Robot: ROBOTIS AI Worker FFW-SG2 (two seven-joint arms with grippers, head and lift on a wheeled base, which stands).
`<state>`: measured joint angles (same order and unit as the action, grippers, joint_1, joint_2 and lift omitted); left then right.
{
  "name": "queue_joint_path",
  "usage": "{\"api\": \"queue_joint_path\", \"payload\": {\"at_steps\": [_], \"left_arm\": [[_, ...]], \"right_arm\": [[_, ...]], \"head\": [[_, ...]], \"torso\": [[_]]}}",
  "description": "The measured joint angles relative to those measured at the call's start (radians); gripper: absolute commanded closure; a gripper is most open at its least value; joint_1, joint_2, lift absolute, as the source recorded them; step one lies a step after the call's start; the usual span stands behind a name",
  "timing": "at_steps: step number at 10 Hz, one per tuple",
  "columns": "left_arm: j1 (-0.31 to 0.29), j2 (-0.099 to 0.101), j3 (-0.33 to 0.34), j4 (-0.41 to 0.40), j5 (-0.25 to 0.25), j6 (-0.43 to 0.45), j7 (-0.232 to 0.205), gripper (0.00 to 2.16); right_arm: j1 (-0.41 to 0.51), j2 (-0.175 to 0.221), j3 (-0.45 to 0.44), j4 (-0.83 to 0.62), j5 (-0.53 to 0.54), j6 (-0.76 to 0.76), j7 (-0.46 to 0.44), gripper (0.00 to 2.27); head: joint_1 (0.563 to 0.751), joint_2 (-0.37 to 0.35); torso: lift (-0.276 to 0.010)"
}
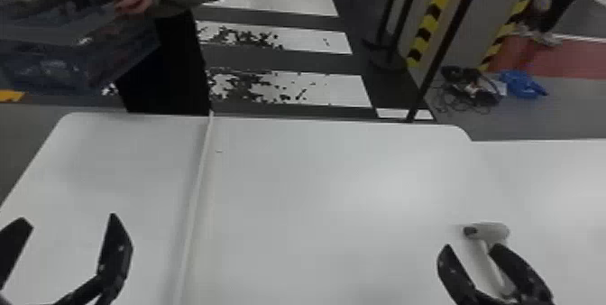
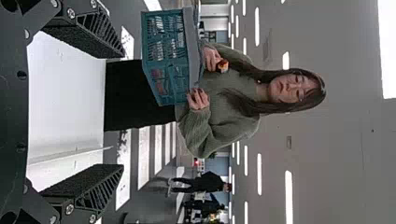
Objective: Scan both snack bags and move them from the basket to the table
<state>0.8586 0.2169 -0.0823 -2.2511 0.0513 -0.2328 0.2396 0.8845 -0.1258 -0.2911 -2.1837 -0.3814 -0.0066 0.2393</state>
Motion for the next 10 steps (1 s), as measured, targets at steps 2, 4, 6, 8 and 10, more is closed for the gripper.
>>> {"api": "queue_joint_path", "payload": {"at_steps": [2, 4, 6, 8, 10], "left_arm": [[0.001, 0.001, 0.000, -0.001, 0.003, 0.002, -0.006, 0.16], [0.005, 0.001, 0.000, -0.007, 0.005, 0.002, -0.011, 0.16], [0.007, 0.001, -0.002, -0.017, 0.007, 0.002, -0.014, 0.16], [0.008, 0.001, -0.004, -0.019, 0.007, 0.002, -0.016, 0.16], [0.011, 0.001, -0.004, -0.021, 0.009, 0.002, -0.027, 0.16]], "right_arm": [[0.001, 0.000, -0.002, 0.000, -0.002, -0.013, 0.002, 0.13], [0.003, 0.000, -0.002, -0.001, -0.002, -0.022, 0.002, 0.13], [0.007, 0.002, -0.002, 0.000, -0.003, -0.034, 0.005, 0.13], [0.013, 0.003, -0.003, 0.001, -0.006, -0.047, 0.006, 0.13], [0.015, 0.002, -0.003, 0.001, -0.008, -0.057, 0.006, 0.13]], "head": [[0.695, -0.169], [0.695, -0.171], [0.695, -0.176], [0.695, -0.179], [0.695, -0.185]], "torso": [[-0.098], [-0.098], [-0.098], [-0.098], [-0.098]]}}
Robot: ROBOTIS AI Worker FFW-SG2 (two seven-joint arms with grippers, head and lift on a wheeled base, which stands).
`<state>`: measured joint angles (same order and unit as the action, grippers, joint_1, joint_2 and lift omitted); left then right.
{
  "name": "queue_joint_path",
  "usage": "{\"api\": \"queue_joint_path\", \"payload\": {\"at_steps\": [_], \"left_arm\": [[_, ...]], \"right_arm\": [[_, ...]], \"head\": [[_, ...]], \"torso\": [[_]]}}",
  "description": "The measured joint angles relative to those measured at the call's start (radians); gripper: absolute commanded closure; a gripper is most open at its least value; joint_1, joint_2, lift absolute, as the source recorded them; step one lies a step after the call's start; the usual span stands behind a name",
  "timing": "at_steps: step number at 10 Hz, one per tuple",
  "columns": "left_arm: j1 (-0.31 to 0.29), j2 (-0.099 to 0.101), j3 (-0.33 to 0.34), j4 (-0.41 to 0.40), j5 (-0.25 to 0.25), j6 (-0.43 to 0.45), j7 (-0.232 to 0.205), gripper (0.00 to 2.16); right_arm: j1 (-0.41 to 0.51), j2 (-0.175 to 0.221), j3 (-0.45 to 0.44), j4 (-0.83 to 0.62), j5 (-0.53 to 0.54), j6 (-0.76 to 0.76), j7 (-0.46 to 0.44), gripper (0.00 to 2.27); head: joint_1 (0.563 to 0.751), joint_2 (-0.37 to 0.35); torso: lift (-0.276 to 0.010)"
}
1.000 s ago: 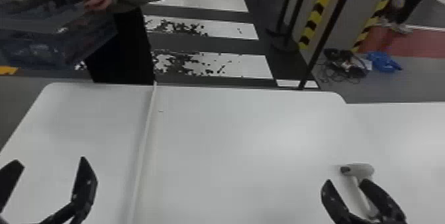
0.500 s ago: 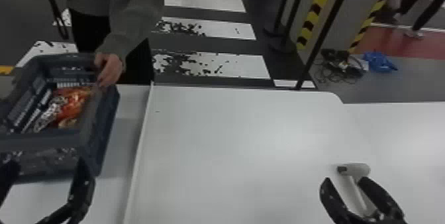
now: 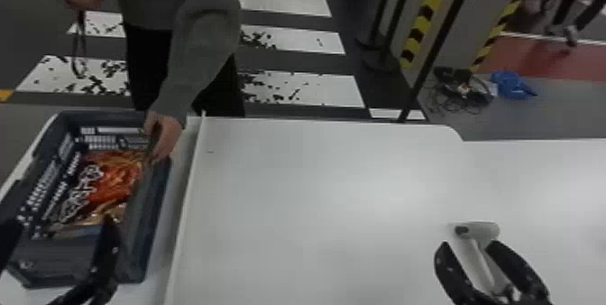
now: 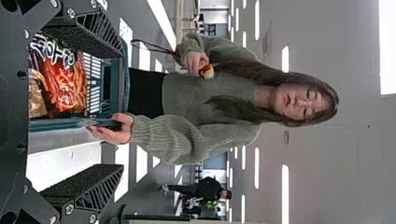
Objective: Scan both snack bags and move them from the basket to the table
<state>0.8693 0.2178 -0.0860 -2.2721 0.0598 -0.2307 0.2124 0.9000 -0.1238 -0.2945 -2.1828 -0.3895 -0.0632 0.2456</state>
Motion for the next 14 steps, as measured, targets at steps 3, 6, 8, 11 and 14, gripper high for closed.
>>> {"api": "queue_joint_path", "payload": {"at_steps": [3, 6, 8, 11, 14], "left_arm": [[0.005, 0.000, 0.007, -0.038, 0.009, 0.060, -0.038, 0.16], [-0.034, -0.004, 0.072, -0.098, 0.053, 0.251, -0.074, 0.16], [-0.078, -0.008, 0.116, -0.110, 0.090, 0.365, -0.088, 0.17], [-0.135, -0.010, 0.156, -0.127, 0.107, 0.488, -0.082, 0.20], [-0.238, -0.009, 0.176, -0.117, 0.158, 0.628, -0.084, 0.20]], "right_arm": [[-0.001, -0.002, 0.000, 0.002, 0.000, -0.003, 0.001, 0.13], [0.001, -0.002, -0.008, 0.003, -0.012, -0.005, 0.010, 0.14], [0.007, -0.002, -0.014, 0.001, -0.014, -0.005, 0.020, 0.14], [-0.003, -0.013, -0.010, -0.002, -0.014, 0.003, 0.024, 0.14], [0.009, -0.014, -0.019, -0.014, -0.014, 0.003, 0.031, 0.14]], "head": [[0.695, -0.197], [0.695, -0.171], [0.695, -0.135], [0.695, -0.097], [0.695, -0.079]], "torso": [[-0.098], [-0.098], [-0.098], [-0.098], [-0.098]]}}
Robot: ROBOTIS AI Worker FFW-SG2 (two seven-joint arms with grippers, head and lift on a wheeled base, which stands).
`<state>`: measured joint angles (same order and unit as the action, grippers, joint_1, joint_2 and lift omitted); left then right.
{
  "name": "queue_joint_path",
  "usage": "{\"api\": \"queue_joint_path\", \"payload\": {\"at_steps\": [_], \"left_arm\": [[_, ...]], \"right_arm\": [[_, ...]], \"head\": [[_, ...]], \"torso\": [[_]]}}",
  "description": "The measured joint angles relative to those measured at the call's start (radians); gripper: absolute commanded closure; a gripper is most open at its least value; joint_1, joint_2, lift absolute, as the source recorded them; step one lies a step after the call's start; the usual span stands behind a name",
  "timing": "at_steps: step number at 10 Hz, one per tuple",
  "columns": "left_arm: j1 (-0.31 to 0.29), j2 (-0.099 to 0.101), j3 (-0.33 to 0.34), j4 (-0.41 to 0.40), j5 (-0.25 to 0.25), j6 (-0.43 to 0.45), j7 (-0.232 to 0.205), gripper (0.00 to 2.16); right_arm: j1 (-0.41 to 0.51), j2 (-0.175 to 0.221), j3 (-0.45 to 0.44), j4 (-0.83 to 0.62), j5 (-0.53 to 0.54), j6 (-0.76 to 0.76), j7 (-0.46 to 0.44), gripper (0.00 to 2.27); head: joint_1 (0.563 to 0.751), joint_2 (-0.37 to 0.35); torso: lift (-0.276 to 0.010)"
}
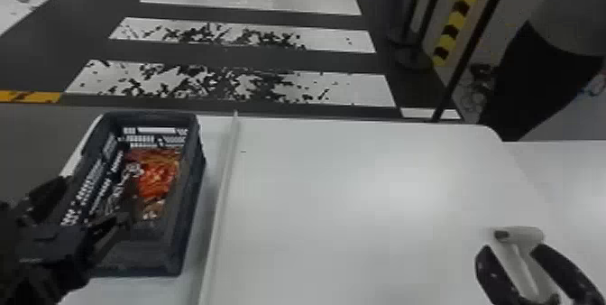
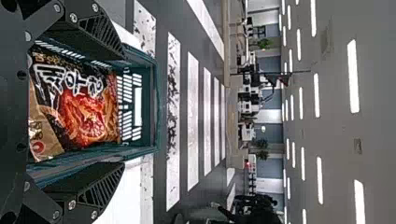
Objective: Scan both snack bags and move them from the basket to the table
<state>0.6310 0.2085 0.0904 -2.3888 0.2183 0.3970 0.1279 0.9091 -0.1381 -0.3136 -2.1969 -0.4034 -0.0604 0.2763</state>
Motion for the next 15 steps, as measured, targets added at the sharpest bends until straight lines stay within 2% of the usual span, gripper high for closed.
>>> {"api": "queue_joint_path", "payload": {"at_steps": [3, 7, 9, 11, 13, 14, 15], "left_arm": [[-0.109, -0.005, 0.011, 0.090, 0.046, 0.083, -0.002, 0.20], [-0.230, -0.009, 0.003, 0.221, 0.054, 0.105, -0.013, 0.20], [-0.302, -0.005, 0.017, 0.237, 0.080, 0.234, -0.017, 0.20], [-0.381, -0.004, 0.040, 0.229, 0.117, 0.422, -0.018, 0.20], [-0.445, -0.005, 0.053, 0.224, 0.125, 0.623, 0.001, 0.20], [-0.473, -0.007, 0.054, 0.216, 0.124, 0.698, 0.007, 0.20], [-0.497, -0.008, 0.054, 0.206, 0.128, 0.732, 0.013, 0.20]], "right_arm": [[0.023, -0.002, -0.018, -0.028, 0.001, 0.011, 0.005, 0.14], [0.035, -0.017, -0.045, -0.033, 0.001, 0.041, 0.017, 0.13], [0.035, -0.024, -0.047, -0.035, 0.000, 0.047, 0.017, 0.13], [0.032, -0.036, -0.046, -0.031, 0.001, 0.051, 0.017, 0.13], [0.022, -0.047, -0.047, -0.025, 0.001, 0.062, 0.015, 0.13], [0.017, -0.050, -0.047, -0.022, 0.001, 0.069, 0.015, 0.13], [0.014, -0.052, -0.047, -0.019, 0.001, 0.071, 0.015, 0.13]], "head": [[0.695, -0.064], [0.695, -0.062], [0.695, -0.057], [0.695, -0.051], [0.695, -0.046], [0.695, -0.047], [0.695, -0.048]], "torso": [[-0.098], [-0.098], [-0.098], [-0.098], [-0.098], [-0.098], [-0.098]]}}
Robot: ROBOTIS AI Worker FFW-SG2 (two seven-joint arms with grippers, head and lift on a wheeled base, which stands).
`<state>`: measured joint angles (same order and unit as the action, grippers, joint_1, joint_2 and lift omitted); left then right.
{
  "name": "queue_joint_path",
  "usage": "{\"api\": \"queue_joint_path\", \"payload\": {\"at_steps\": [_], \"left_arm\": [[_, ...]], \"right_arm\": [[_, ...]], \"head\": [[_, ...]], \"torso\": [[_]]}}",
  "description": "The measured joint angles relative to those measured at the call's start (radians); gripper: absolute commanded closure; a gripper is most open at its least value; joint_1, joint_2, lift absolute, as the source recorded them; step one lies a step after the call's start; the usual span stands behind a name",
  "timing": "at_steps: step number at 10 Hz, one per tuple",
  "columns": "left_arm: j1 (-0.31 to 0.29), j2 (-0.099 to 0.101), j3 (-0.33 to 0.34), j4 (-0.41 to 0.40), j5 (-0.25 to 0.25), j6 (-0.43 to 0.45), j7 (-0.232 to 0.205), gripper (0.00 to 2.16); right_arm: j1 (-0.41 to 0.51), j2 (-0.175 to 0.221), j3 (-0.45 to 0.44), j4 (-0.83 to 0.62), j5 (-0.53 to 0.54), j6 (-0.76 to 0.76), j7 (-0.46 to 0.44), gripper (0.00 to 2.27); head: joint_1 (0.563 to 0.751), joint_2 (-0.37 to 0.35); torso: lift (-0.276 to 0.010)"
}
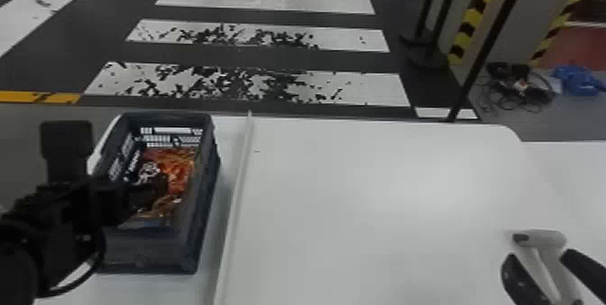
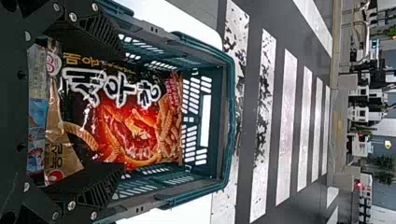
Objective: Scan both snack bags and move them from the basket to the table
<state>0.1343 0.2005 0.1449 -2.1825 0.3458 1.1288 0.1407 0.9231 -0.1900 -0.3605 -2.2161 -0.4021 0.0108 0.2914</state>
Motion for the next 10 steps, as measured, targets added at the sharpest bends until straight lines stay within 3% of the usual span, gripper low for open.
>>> {"api": "queue_joint_path", "payload": {"at_steps": [5, 9, 10], "left_arm": [[-0.150, -0.001, 0.002, 0.042, 0.029, 0.163, 0.034, 0.20], [-0.297, 0.009, 0.005, 0.158, 0.071, 0.413, 0.059, 0.20], [-0.341, 0.015, -0.006, 0.193, 0.074, 0.432, 0.072, 0.20]], "right_arm": [[-0.001, -0.017, -0.009, 0.029, -0.008, -0.007, 0.002, 0.13], [-0.011, -0.023, -0.008, 0.050, -0.014, -0.019, 0.002, 0.13], [-0.014, -0.024, -0.008, 0.056, -0.016, -0.024, 0.002, 0.13]], "head": [[0.695, -0.057], [0.695, -0.061], [0.695, -0.060]], "torso": [[-0.098], [-0.098], [-0.098]]}}
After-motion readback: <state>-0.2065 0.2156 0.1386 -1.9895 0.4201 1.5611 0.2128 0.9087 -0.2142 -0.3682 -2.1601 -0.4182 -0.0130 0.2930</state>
